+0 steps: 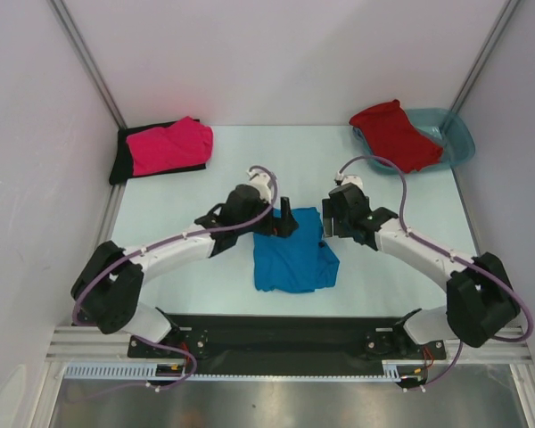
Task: Fold and stack the t-shirts
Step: Flatten the tshirt out
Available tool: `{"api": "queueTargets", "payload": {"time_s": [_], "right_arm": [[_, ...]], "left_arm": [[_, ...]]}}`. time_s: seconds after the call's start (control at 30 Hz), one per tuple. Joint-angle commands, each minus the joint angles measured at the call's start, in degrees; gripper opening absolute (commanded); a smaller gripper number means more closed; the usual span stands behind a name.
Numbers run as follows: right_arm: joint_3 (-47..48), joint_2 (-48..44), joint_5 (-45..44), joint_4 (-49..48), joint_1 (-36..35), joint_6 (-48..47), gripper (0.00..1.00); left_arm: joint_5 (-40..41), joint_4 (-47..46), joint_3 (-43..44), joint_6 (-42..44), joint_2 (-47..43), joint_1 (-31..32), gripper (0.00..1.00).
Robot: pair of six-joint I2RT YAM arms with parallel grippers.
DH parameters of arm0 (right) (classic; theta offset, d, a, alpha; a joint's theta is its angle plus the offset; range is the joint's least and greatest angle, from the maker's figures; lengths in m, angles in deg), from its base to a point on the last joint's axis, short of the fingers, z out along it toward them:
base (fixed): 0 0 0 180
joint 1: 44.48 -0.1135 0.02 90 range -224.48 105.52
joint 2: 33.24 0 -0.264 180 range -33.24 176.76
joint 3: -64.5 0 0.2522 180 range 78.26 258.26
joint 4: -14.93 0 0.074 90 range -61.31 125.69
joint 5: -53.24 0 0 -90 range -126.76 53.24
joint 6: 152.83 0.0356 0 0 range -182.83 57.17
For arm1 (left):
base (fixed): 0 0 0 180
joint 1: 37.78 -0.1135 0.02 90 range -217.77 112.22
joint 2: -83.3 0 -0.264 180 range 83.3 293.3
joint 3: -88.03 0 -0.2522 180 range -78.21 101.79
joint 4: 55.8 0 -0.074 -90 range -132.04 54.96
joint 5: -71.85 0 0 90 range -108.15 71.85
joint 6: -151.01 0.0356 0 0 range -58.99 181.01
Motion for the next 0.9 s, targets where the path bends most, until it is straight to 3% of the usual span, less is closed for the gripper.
{"api": "queueTargets", "payload": {"time_s": [0.0,0.2,0.37,0.73,0.83,0.87], "right_arm": [[0.09,3.85,3.00,-6.00,1.96,-3.86,0.76],[1.06,6.84,4.42,-7.60,4.51,-4.47,0.75],[0.97,2.64,2.58,-6.28,6.09,-4.39,0.76],[-0.08,-5.81,1.69,-2.15,8.90,-5.26,0.77],[-0.35,-7.13,1.52,-1.88,9.08,-5.09,0.77],[-0.52,-7.31,1.60,-1.71,8.99,-5.09,0.77]], "left_arm": [[1.11,-1.30,-1.21,0.15,0.06,3.56,1.00],[1.28,-1.39,4.22,1.46,8.92,7.07,1.00],[5.66,5.55,14.58,3.67,19.81,10.32,1.00],[8.14,9.16,22.87,3.23,28.62,14.99,1.00],[8.75,8.90,22.87,3.67,28.63,14.99,0.85],[9.36,8.98,22.52,3.75,28.37,15.08,0.75]]}}
